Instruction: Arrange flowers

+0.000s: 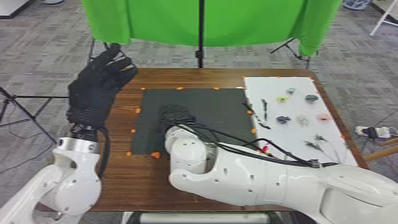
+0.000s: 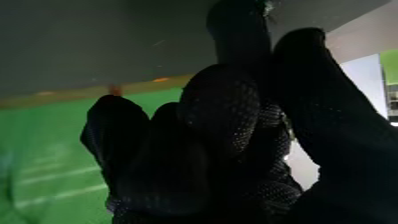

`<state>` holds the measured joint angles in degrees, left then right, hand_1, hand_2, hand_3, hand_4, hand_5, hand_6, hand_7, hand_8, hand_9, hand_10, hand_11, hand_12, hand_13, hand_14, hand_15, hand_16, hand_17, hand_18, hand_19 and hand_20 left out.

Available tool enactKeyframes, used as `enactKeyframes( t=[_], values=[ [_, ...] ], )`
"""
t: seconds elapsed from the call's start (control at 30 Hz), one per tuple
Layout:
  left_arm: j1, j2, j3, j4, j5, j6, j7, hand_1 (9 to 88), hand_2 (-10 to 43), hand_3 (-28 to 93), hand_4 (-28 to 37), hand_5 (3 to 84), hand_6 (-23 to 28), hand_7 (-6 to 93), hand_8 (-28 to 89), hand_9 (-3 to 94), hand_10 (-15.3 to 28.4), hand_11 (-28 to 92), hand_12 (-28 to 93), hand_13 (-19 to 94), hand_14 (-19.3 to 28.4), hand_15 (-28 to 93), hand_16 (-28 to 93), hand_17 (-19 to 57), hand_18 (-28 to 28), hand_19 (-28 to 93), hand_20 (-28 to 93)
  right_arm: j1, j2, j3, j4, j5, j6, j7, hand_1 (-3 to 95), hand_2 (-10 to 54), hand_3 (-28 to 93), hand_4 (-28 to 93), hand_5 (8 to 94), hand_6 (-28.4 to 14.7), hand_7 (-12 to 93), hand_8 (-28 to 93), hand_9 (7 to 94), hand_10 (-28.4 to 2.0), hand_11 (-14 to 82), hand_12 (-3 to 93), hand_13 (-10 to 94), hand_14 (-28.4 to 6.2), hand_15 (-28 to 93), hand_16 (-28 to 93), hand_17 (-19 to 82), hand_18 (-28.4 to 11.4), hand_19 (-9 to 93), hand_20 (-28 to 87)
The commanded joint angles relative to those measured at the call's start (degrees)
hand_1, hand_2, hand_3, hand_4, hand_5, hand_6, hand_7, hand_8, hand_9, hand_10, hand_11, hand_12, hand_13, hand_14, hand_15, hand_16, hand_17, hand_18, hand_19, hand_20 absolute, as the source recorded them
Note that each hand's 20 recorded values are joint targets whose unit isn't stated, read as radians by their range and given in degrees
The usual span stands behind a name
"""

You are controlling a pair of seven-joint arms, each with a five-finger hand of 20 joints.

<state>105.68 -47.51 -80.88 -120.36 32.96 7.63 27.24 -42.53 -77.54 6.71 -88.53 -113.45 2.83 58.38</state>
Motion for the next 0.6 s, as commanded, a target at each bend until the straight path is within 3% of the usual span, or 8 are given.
enactKeyframes(
  t=[0.03, 0.13, 0.27, 0.33, 0.37, 0.4, 0.47, 0.6],
  values=[
    [0.04, 0.47, 0.61, 0.06, -0.60, 0.91, 0.43, 23.5, 5.5, 81, -23.8, 39.5, 9.5, 11.6, -9, 36.2, 20.1, 24, 11, 27, 28.1, 51, -9, -9.2, 25.8, 54, 11, 1.37, -0.65, 0.69, -0.82, -0.03, -1.21, -0.67, 41.1, -1.4, 71, -28, 93.7, 1.6, 24, -15, 93.7, -11.5, 57.6, 16.5, 86, -11.3, 79, 22, 55, -24.8, 93, 66],
    [1.30, 0.68, 0.16, -0.41, -0.94, 1.46, 0.90, 23.6, 5.5, 81, -23.9, 39.6, 9.6, 11.6, -9, 36.3, 20.1, 24, 11, 27, 28.1, 51, -9, -9.2, 25.8, 54, 11, -0.15, -0.41, 2.04, -1.43, -0.71, -1.46, -1.29, 39.8, 0.4, 69, -28, 93.7, 1.7, 21, -15, 93.7, -11.6, 56.6, 16.2, 85, -11.5, 79, 22, 55, -24.9, 93, 65],
    [6.40, -4.14, -4.88, -2.03, 1.51, 0.86, -5.90, 23.6, 5.6, 81, -23.9, 39.8, 9.8, 11.6, -9, 36.2, 20.1, 24, 11, 27, 28.1, 51, -9, -9.2, 25.8, 54, 11, -6.53, 0.20, 6.87, -3.62, -5.41, -2.84, -1.64, 36.9, 2.8, 67, -28, 93.6, 0.9, 18, -14, 93.7, -11.5, 55.2, 16.3, 84, -11.6, 79, 21, 54, -25.2, 93, 64],
    [7.27, -7.27, -7.24, -2.17, 3.33, -0.90, -10.86, 23.6, 5.6, 81, -23.9, 39.8, 9.8, 11.6, -9, 36.3, 20.2, 24, 11, 27, 28.1, 51, -9, -9.2, 25.8, 54, 11, -11.81, -0.06, 12.74, -4.81, -8.95, -6.94, -2.58, 34.6, 3.8, 67, -28, 93.7, 0.7, 17, -14, 93.7, -11.5, 54.8, 16.4, 84, -11.8, 79, 21, 54, -25.3, 93, 64],
    [9.73, -8.33, -8.89, -3.28, 3.63, -0.36, -12.34, 23.6, 5.6, 81, -23.8, 39.8, 9.8, 11.6, -9, 36.2, 20.2, 24, 11, 27, 28.2, 51, -9, -9.2, 25.8, 54, 11, -16.51, -1.04, 16.89, -5.52, -12.19, -10.62, -4.77, 34.1, 3.9, 67, -28, 93.6, 0.6, 17, -14, 93.7, -11.6, 54.8, 16.4, 84, -11.8, 79, 21, 54, -25.5, 93, 64],
    [13.17, -9.42, -11.26, -5.25, 4.08, 0.69, -14.72, 23.7, 5.6, 81, -23.9, 39.8, 9.8, 11.6, -9, 36.2, 20.2, 24, 11, 27, 28.2, 51, -9, -9.2, 25.8, 54, 11, -22.45, -3.07, 21.96, -6.31, -15.86, -14.99, -7.56, 33.6, 3.9, 67, -28, 93.4, 0.4, 16, -14, 93.7, -11.6, 54.6, 16.4, 84, -11.9, 79, 21, 54, -25.6, 93, 64],
    [13.49, -9.01, -11.30, -4.95, 3.68, 0.32, -12.87, 23.7, 5.6, 81, -23.9, 39.8, 9.8, 11.7, -9, 36.2, 20.2, 24, 11, 27, 28.2, 51, -9, -9.2, 25.8, 54, 11, -20.59, -0.55, 19.76, -7.49, -14.32, -13.77, -6.10, 32.4, 4.4, 68, -28, 92.8, -0.2, 16, -14, 93.7, -11.5, 53.9, 16.5, 84, -12.2, 79, 21, 54, -25.9, 93, 64],
    [15.39, -9.56, -12.56, -5.72, 3.57, 0.45, -12.60, 23.7, 5.6, 81, -24.0, 39.7, 9.8, 11.8, -9, 36.2, 20.1, 24, 11, 27, 28.2, 51, -9, -9.2, 25.8, 54, 11, -24.85, 0.72, 21.89, -9.30, -15.98, -16.01, -6.54, 30.8, 5.3, 68, -27, 91.4, -0.9, 15, -13, 93.7, -11.2, 52.2, 17.3, 83, -12.6, 79, 21, 54, -26.2, 93, 65]
  ],
)
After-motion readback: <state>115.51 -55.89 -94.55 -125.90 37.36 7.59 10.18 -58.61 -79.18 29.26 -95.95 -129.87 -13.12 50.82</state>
